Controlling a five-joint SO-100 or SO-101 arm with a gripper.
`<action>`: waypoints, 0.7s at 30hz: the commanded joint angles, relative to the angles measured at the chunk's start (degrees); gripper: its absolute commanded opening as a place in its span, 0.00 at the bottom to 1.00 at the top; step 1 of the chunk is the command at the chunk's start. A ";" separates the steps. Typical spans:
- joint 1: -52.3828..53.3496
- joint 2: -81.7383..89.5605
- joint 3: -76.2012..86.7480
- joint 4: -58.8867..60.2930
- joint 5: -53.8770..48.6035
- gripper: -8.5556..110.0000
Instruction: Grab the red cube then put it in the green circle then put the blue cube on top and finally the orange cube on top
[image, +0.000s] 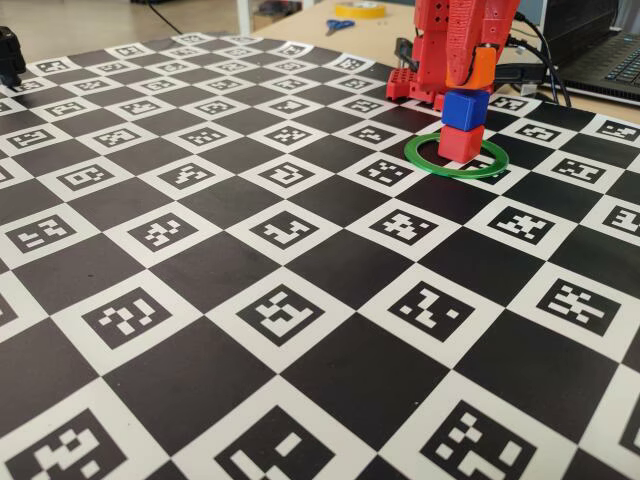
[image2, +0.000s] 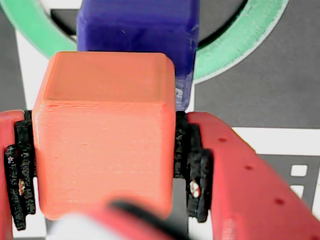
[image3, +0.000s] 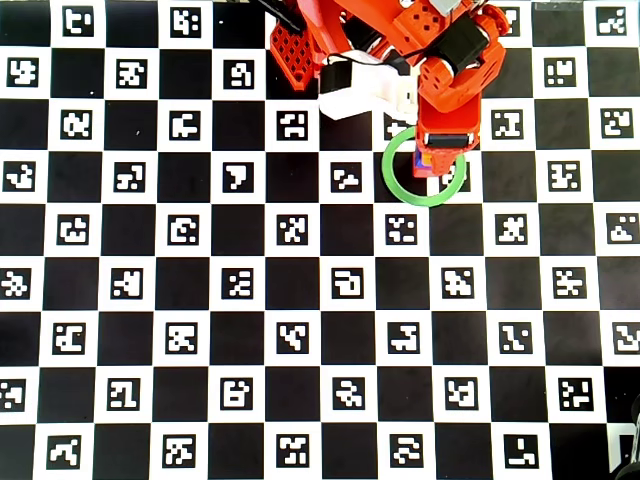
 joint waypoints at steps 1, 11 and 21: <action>-0.70 0.09 -0.35 0.79 0.18 0.06; 0.62 -0.70 0.62 0.70 -0.09 0.06; 0.79 -0.53 0.70 0.62 -0.35 0.08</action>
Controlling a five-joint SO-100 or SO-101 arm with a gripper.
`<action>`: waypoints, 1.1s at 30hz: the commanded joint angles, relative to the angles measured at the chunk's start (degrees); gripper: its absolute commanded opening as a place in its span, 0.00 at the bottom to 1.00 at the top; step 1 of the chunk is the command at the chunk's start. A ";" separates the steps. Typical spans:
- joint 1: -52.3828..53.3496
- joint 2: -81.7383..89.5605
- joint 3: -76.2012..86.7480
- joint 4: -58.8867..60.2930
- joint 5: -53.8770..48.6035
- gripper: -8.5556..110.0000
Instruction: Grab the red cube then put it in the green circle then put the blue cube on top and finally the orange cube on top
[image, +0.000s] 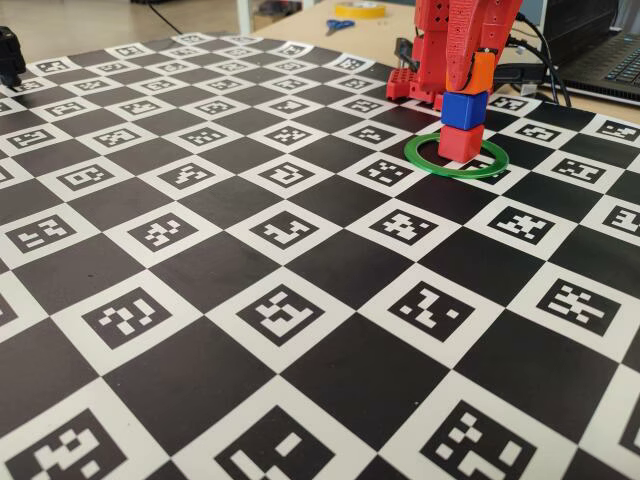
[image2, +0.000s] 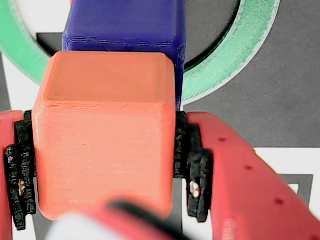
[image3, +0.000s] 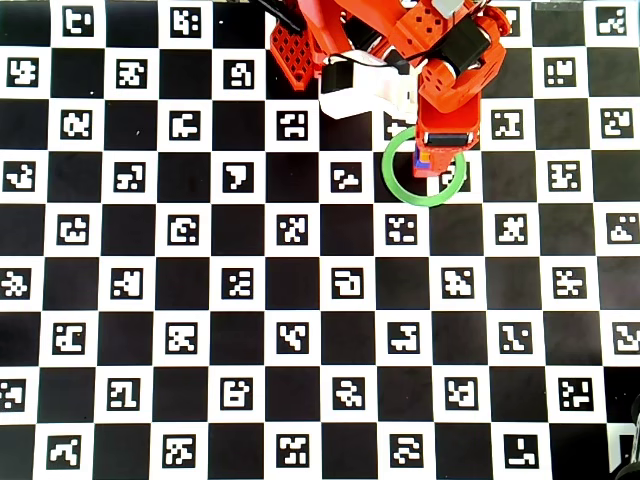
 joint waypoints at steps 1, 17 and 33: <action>-0.09 0.62 -0.44 1.14 0.70 0.12; -3.52 2.55 -2.02 3.78 4.22 0.48; -2.11 2.90 -8.35 8.53 2.64 0.50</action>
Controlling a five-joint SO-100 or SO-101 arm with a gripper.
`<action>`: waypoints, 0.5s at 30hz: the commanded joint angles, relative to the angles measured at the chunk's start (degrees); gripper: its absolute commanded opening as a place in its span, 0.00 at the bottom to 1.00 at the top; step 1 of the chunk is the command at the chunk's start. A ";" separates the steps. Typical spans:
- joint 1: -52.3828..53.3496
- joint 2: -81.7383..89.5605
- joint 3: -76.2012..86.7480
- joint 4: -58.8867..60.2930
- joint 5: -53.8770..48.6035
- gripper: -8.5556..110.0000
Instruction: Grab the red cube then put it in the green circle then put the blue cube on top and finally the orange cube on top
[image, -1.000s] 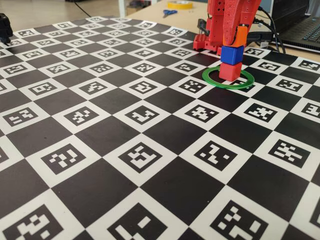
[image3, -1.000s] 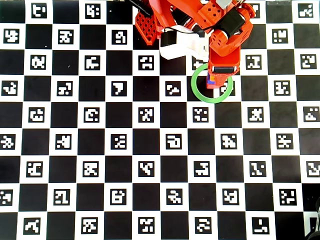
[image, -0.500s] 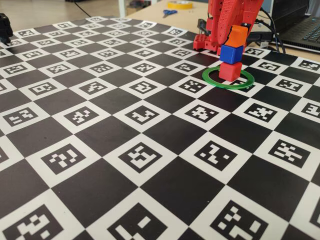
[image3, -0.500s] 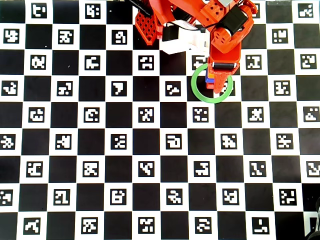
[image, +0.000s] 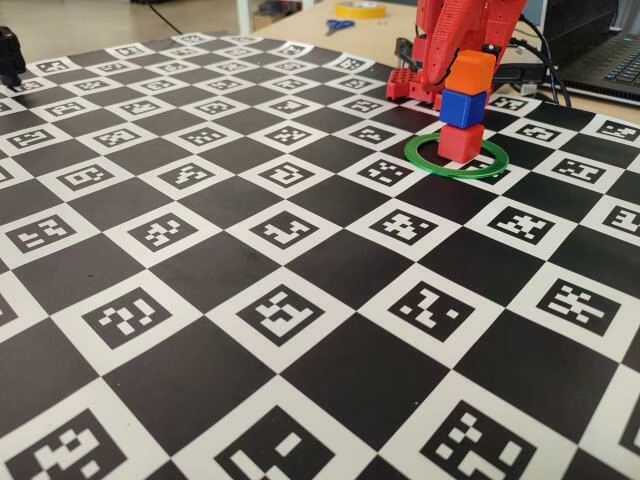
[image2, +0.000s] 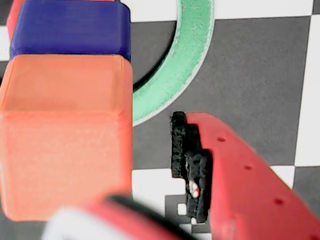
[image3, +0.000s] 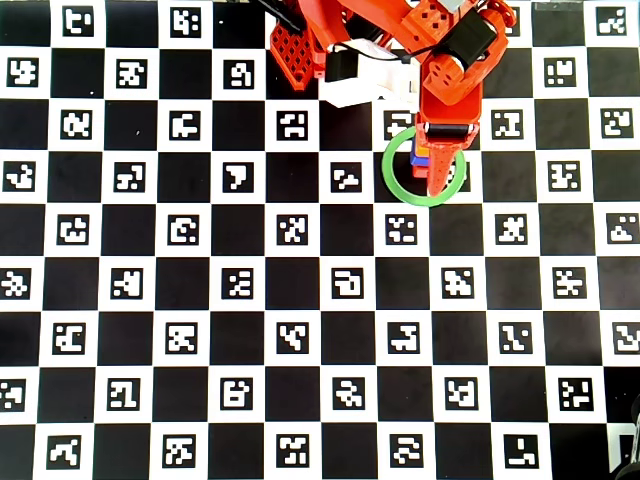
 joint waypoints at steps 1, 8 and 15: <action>0.70 2.90 -8.53 3.78 -0.18 0.50; 1.05 2.99 -21.71 11.95 -1.93 0.49; 5.54 2.11 -27.51 15.12 -4.92 0.44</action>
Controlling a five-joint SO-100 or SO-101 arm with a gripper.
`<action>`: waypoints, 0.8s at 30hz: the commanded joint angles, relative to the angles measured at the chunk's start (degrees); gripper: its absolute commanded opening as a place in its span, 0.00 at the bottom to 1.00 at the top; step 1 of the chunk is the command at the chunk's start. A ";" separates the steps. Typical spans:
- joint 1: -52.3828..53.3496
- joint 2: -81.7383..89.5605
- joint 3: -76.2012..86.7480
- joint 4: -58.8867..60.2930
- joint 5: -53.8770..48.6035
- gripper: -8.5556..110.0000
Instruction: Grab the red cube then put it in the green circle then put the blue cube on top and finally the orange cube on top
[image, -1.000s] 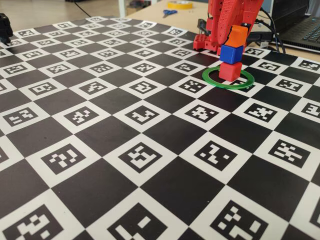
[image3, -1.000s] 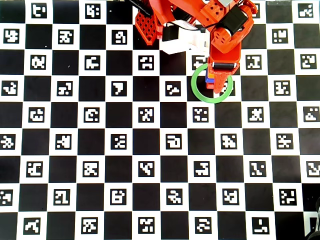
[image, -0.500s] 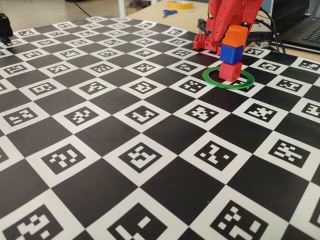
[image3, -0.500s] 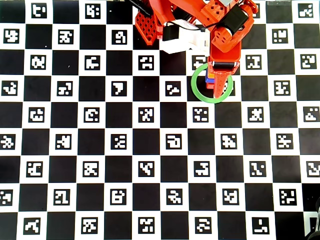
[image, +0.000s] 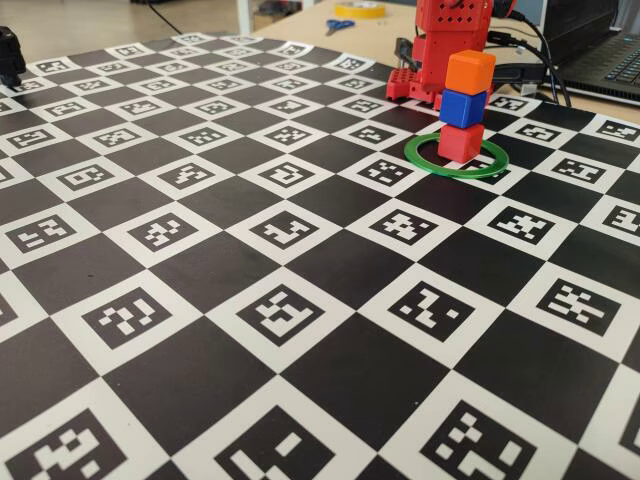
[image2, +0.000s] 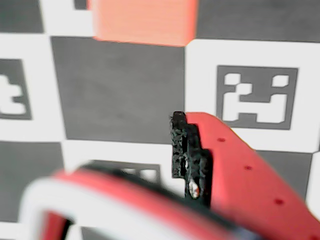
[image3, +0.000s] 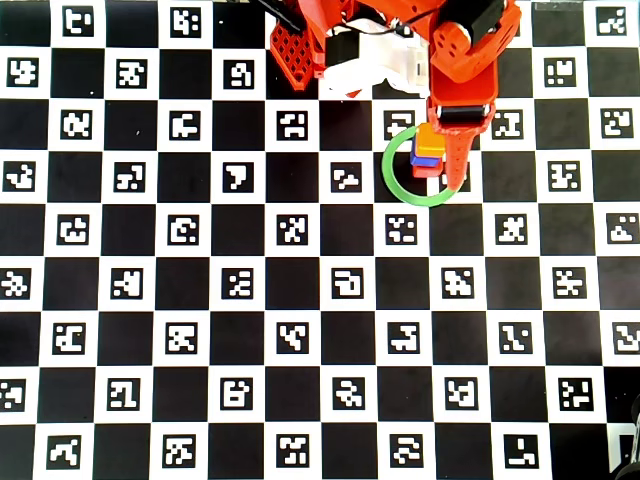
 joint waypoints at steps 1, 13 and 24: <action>3.69 1.67 -6.77 1.32 -5.89 0.42; 22.50 -0.18 -13.18 3.08 -27.42 0.10; 37.09 1.58 -9.67 -0.09 -49.31 0.03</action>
